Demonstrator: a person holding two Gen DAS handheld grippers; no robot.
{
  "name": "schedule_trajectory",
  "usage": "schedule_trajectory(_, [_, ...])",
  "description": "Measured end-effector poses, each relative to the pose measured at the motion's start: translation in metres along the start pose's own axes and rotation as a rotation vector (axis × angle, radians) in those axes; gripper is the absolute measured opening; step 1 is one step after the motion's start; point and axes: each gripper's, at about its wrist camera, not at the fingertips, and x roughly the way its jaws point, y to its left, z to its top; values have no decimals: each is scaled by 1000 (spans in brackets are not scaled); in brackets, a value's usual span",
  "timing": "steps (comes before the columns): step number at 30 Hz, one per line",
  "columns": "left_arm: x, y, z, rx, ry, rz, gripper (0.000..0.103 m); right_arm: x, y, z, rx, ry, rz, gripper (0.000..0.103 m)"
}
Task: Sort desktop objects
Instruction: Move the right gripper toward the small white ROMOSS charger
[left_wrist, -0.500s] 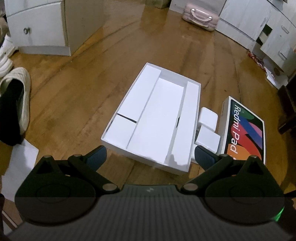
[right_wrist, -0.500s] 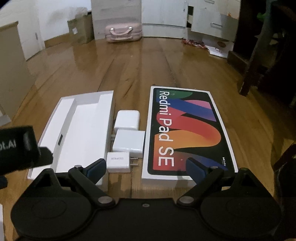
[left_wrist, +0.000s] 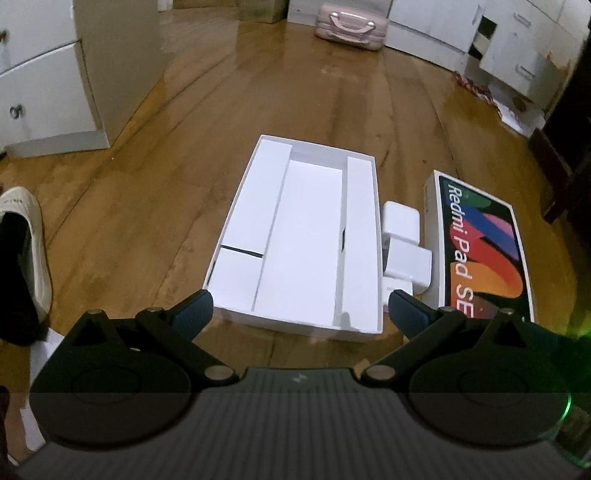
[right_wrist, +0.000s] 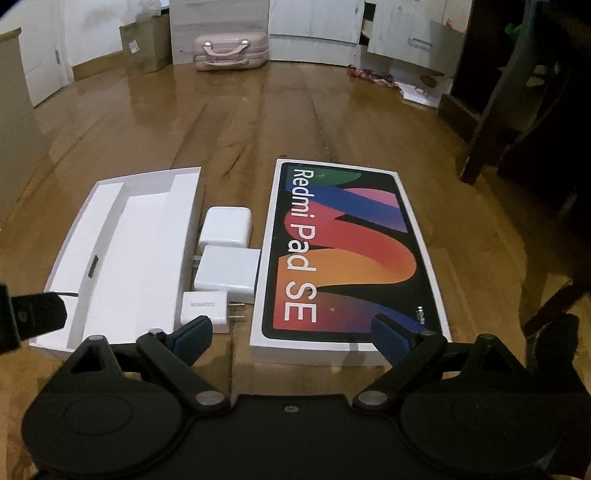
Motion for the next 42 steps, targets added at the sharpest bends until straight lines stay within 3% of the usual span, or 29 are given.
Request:
schedule_trajectory(4, [3,-1,-2,12,21,-2,103,-1,3,-1,-12,8,18,96])
schedule_trajectory(7, [5,-2,-4,2,32,37,103,-3,2,0,-16,2,25,95])
schedule_trajectory(20, [5,-12,-6,52,52,0,103,-3,-14,4,36,40,32,95])
schedule_trajectory(38, [6,-20,-5,102,50,46,103,-6,-18,3,36,-2,40,94])
schedule_trajectory(40, [6,-18,-5,105,52,37,103,-6,-20,3,35,-7,59,92])
schedule_trajectory(42, [3,-18,-4,117,20,34,103,-7,-25,3,38,-12,81,82])
